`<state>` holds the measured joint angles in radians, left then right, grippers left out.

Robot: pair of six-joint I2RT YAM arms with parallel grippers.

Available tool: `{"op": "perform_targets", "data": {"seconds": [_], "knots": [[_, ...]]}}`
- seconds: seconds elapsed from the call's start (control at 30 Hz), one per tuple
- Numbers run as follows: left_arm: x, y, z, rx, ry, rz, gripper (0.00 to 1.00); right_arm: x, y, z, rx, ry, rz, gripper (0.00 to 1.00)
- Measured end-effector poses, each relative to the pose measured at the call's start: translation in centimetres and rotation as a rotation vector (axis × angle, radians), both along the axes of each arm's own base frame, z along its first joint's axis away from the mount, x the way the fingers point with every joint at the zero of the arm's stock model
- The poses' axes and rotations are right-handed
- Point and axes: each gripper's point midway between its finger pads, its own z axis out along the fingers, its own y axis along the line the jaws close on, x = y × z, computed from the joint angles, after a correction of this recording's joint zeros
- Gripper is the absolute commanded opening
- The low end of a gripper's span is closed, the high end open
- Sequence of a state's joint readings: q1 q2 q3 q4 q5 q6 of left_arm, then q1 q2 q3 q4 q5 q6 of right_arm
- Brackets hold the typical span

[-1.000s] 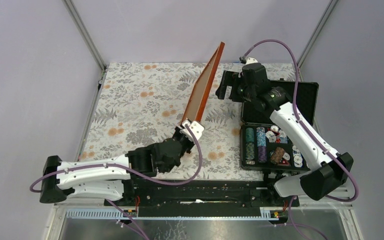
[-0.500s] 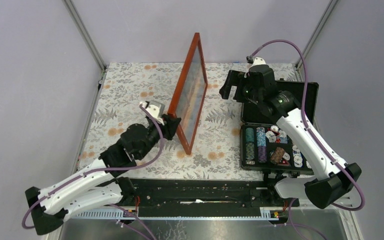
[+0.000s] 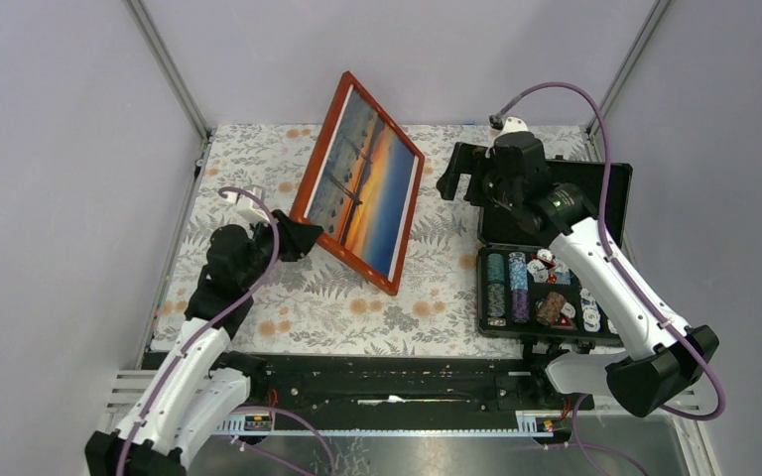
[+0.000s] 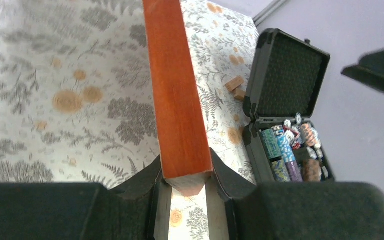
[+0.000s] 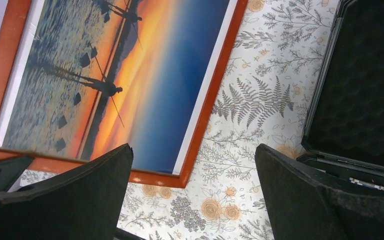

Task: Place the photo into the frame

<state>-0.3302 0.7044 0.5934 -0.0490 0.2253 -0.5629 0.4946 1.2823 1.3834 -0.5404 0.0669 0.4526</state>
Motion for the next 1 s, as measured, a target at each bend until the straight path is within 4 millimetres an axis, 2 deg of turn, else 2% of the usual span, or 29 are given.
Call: {"op": "perform_targets", "data": {"seconds": [0.13,0.3,0.6,0.77,1.0], "knots": [[0.9,2.2,-2.7,-0.117,0.145,0.042,0.0,-0.1,-0.1,-0.7,-0.009,0.015,0.0,1.0],[1.1,4.2,-6.3,-0.254,0.306,0.086,0.0,-0.2,-0.1,-1.9,-0.024,0.038,0.001,1.0],[-0.5,4.0,-10.3,-0.415,0.455,0.105,0.0,-0.1,0.0,-3.9,-0.039,0.07,0.005,1.0],[-1.5,3.9,-12.0,-0.49,0.502,0.144,0.0,-0.5,-0.2,-5.8,-0.057,0.107,0.008,1.0],[-1.7,4.0,-13.0,-0.498,0.548,0.162,0.0,-2.0,-0.6,-8.8,-0.079,0.168,0.025,1.0]]}}
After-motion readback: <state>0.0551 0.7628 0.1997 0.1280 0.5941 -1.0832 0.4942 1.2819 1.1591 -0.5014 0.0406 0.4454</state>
